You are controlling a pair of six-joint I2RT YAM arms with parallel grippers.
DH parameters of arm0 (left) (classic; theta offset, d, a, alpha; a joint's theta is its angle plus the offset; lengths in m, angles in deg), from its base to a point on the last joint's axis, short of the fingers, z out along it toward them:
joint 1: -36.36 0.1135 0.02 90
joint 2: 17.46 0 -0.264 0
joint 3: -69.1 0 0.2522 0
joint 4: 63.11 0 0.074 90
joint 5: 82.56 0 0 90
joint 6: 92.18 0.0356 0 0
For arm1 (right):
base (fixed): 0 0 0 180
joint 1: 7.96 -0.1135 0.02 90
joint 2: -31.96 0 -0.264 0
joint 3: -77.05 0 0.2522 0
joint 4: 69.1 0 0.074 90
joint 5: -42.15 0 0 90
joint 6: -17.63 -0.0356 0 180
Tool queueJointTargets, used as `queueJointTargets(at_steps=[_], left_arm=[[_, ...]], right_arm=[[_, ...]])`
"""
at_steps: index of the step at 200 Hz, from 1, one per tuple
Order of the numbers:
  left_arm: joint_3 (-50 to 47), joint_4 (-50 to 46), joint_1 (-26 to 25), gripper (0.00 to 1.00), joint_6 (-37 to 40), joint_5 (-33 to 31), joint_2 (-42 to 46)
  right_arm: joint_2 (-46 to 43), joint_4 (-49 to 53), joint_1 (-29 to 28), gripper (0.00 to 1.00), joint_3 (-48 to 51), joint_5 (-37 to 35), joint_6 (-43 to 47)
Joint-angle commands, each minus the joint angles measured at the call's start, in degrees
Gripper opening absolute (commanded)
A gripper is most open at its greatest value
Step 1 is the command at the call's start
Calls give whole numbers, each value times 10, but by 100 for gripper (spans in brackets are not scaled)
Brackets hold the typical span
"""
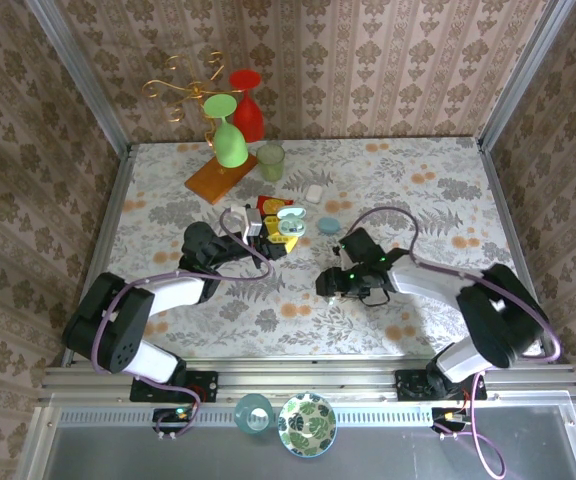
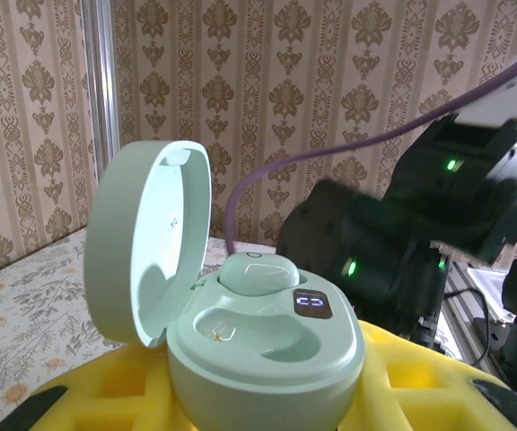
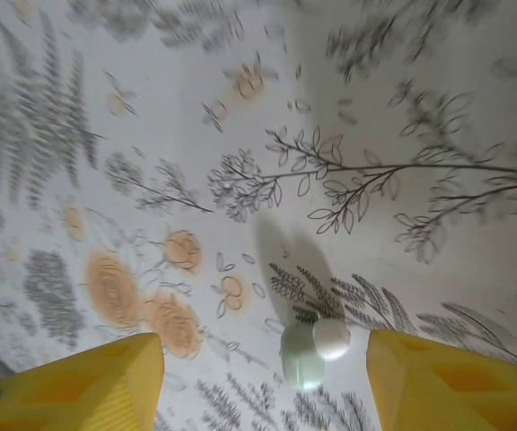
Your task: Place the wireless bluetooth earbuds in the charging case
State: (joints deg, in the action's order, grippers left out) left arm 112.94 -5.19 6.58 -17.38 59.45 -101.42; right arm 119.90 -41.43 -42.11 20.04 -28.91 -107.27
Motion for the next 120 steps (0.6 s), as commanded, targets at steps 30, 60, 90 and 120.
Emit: queueJointTargets(at_steps=[30,60,90,120], left_arm=[[-12,23,3,26,0,-1,19],[-12,23,3,26,1,-1,17],[-7,23,2,26,3,-1,9],[-5,23,1,26,2,0,9]], right_arm=[[74,-32,-8,61,-52,15,33],[72,-25,-7,59,-49,17,38],[58,-43,-7,56,-34,46,42],[76,-35,-16,55,-58,85,57]])
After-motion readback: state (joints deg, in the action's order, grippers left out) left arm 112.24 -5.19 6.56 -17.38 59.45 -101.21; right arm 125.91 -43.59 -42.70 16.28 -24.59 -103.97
